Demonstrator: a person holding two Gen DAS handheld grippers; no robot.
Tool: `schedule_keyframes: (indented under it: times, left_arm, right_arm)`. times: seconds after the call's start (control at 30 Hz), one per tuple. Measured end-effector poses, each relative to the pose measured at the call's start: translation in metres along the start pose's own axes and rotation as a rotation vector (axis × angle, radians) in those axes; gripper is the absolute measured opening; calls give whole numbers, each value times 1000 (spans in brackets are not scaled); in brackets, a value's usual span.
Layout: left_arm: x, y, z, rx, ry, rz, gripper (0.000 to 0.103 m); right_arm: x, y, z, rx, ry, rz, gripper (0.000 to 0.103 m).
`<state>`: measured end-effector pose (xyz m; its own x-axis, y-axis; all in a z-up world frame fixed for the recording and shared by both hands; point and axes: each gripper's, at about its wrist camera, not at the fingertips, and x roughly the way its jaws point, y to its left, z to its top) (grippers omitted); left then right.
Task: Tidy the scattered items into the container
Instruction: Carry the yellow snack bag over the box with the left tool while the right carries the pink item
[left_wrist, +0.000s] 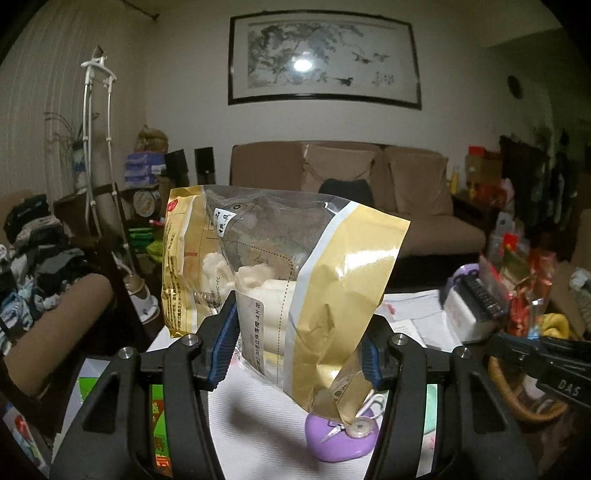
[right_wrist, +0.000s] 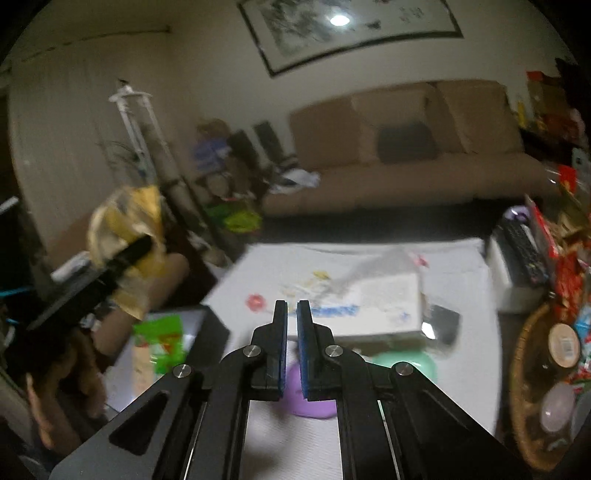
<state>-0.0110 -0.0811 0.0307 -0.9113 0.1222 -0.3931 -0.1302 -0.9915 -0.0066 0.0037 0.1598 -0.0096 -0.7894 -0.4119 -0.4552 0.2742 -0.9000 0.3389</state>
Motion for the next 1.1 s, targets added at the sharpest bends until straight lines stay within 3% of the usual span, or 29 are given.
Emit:
schedule_keyframes:
  times: [0.07,0.13,0.2,0.27,0.3,0.33,0.4,0.43,0.47,0.5,0.53,0.63,0.77,0.83,0.9,0.97,1.0,1.1]
  left_arm:
    - [-10,13,-1,-11,-8,-9,53]
    - [-21,26,-1,-6,-27,16,53]
    - [-30,35,-2,13,-49,46,53]
    - [-40,44,-4,48,-100,104,53]
    - [-43,47,-7,67,-122,151,53]
    - [-44,52,-9,103,-124,224,53]
    - [-42,62,-13,120,-111,281,53]
    - [-43,74,-15,92,-110,280,53]
    - [-41,84,-17,57,-94,264,53]
    - [-39,92,-19,27,-75,244,53]
    - [-36,100,-24,-3,-61,216,53]
    - [-22,107,-34,-10,-8,215,53]
    - [-9,111,-40,-51,31,197,53]
    - [-10,108,-44,-51,21,203,53]
    - [-9,105,-46,-38,22,221,53]
    - [-10,106,-48,-33,24,230,53]
    - [-11,107,-48,-34,26,231,53]
    - [-16,120,-49,-52,25,245,53]
  right_arm:
    - [3,9,-1,-7,16,51,4]
    - [5,13,-5,-44,21,10,4]
    - [6,7,-8,-27,44,24,4]
    - [7,-1,-10,-4,62,40,4]
    - [8,-4,-12,-24,65,-11,4]
    - [8,-7,-15,-28,71,-39,4]
    - [12,-23,-24,-7,117,-33,5]
    - [19,-32,-31,-22,163,-50,5]
    - [26,-40,-43,-68,200,-120,6]
    - [39,-53,-59,-112,249,-215,11]
    - [51,-66,-73,-106,294,-252,22]
    - [97,-122,-118,50,513,-339,26]
    - [131,-139,-152,-1,637,-477,26]
    - [140,-137,-158,-29,653,-463,39]
    - [151,-137,-166,-49,667,-457,37]
    - [158,-141,-172,-15,674,-455,10]
    - [158,-143,-173,28,664,-445,4]
    - [150,-137,-165,62,598,-403,4]
